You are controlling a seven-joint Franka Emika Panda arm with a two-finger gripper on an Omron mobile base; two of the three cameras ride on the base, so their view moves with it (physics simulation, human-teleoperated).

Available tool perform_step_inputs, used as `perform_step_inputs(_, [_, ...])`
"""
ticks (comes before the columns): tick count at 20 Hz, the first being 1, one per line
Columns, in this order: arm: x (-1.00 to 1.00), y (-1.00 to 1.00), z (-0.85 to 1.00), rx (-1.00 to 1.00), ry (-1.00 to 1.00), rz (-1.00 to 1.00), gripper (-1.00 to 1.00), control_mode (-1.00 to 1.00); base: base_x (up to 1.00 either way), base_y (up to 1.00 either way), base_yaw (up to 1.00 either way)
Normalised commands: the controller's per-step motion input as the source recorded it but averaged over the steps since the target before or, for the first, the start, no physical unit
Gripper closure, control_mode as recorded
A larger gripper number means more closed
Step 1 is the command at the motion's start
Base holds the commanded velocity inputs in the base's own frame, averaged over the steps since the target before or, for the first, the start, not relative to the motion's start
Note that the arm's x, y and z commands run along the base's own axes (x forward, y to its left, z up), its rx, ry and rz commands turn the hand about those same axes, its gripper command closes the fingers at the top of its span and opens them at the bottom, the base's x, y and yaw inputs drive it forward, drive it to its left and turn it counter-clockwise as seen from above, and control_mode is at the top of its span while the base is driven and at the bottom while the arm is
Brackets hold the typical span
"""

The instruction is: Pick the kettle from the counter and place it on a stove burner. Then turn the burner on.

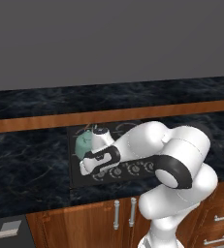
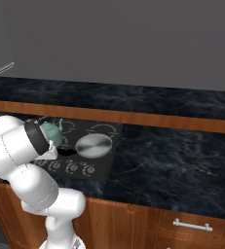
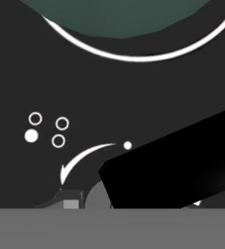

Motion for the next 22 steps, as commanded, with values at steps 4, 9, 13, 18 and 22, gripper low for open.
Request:
perform_step_inputs(4, [-0.05,0.0,0.0,0.0,0.0,0.0,1.0,-1.0,0.0,0.0,0.0])
perform_step_inputs(9, [-0.23,0.0,0.0,0.0,-0.01,0.11,1.0,-1.0,0.0,0.0,0.0])
perform_step_inputs(13, [-0.29,0.0,0.0,0.0,-0.01,0.27,1.0,-1.0,0.0,0.0,0.0])
perform_step_inputs(18, [-0.39,0.0,-0.04,0.0,0.0,0.36,1.0,-1.0,0.0,0.0,0.0])
perform_step_inputs(22, [-0.42,0.0,-0.12,0.0,0.0,0.38,1.0,-1.0,0.0,0.0,0.0])
